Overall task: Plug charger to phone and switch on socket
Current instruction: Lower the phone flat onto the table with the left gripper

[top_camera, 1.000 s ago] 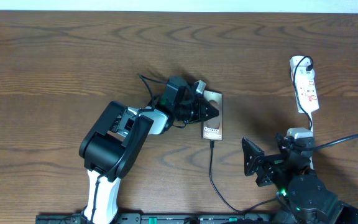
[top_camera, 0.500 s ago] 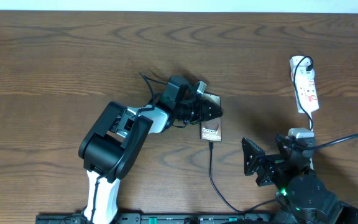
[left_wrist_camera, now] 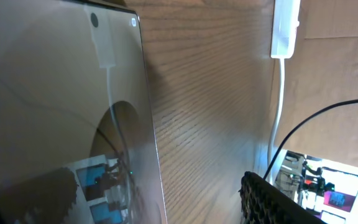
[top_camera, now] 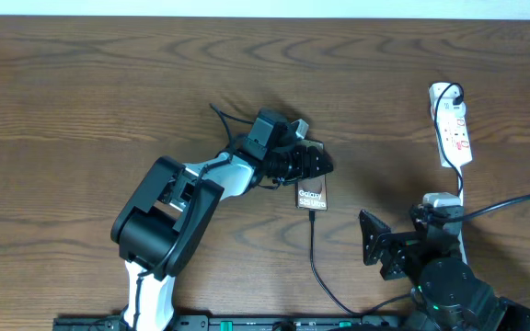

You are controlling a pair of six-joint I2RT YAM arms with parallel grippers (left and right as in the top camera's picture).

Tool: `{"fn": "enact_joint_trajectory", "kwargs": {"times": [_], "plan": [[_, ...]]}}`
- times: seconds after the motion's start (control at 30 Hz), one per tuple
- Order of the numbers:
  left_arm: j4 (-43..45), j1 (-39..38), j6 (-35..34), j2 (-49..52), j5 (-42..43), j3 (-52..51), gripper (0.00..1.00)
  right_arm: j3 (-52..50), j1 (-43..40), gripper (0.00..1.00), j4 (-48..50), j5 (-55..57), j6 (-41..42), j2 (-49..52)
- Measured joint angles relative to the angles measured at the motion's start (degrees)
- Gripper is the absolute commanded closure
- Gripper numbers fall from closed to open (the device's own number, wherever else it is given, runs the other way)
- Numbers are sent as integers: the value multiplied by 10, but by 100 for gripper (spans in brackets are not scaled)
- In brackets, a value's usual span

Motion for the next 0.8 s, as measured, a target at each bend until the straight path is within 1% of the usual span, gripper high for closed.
{"fn": "enact_joint_trajectory", "kwargs": {"times": [0.17, 0.3, 0.8], "plan": [[-24, -8, 9, -4, -21, 7, 35, 0, 0, 11, -8, -9, 0, 0], [-54, -12, 31, -10, -32, 14, 35, 0, 0, 11, -14, -13, 0, 0], [-83, -16, 82, -16, -42, 20, 29, 0, 0, 11, -16, -20, 23, 0]]}}
